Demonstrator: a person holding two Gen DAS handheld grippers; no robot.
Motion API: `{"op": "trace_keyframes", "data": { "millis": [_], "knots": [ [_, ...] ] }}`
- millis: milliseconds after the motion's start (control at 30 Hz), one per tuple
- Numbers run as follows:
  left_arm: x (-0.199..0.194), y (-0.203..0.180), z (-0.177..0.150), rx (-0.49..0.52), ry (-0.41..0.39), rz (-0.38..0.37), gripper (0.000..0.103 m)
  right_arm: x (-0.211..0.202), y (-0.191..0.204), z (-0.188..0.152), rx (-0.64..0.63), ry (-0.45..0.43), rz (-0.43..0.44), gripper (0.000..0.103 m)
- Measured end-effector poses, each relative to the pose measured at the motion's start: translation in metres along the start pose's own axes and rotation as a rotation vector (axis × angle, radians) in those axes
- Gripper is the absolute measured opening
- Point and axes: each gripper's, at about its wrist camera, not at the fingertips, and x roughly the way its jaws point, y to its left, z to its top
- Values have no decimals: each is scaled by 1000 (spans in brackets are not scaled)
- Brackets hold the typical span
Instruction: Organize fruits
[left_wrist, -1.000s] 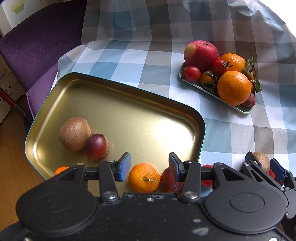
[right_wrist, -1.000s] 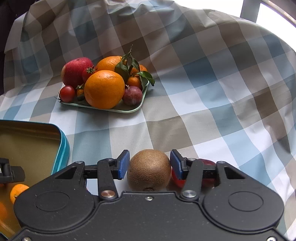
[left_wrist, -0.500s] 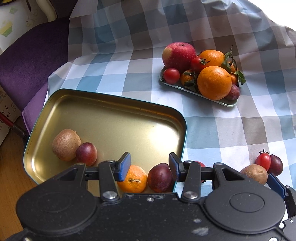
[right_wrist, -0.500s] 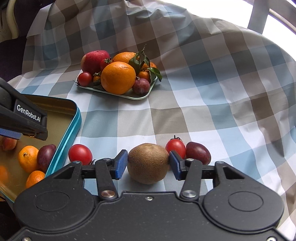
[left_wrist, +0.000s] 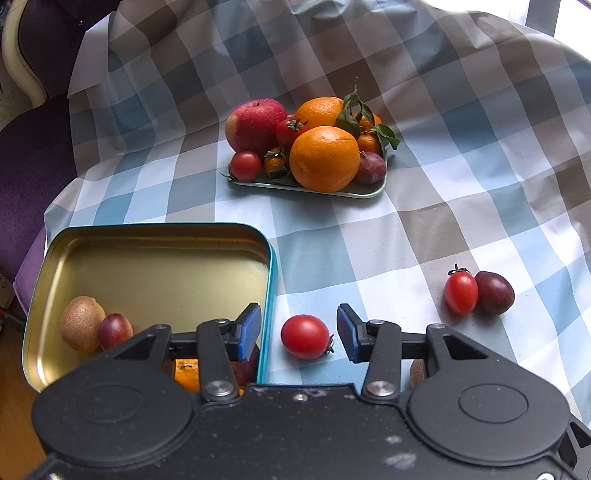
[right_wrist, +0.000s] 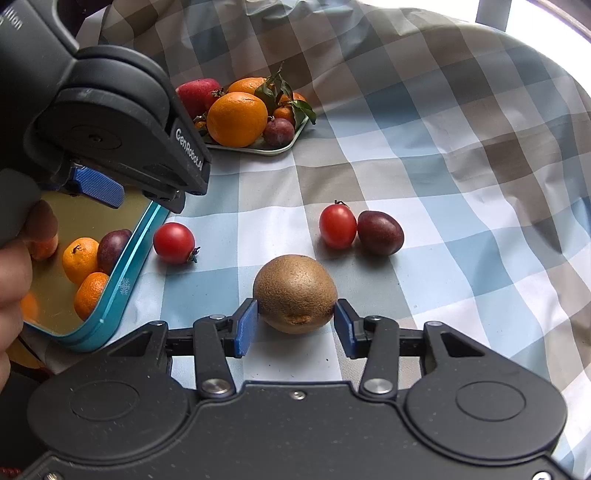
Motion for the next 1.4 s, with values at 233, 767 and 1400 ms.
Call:
{"op": "trace_keyframes", "data": {
  "millis": [233,767,1400],
  "knots": [
    [13,-29,-4,78,30,12,46,2,-3,-12,-24,10,-8,46],
    [35,-46,0,68,63,115,50,8,-37,-19,105,62,-14,28],
    [55,-50,-2,131,81,198,61,-9,-34,-11,132,24,16,28]
  ]
}}
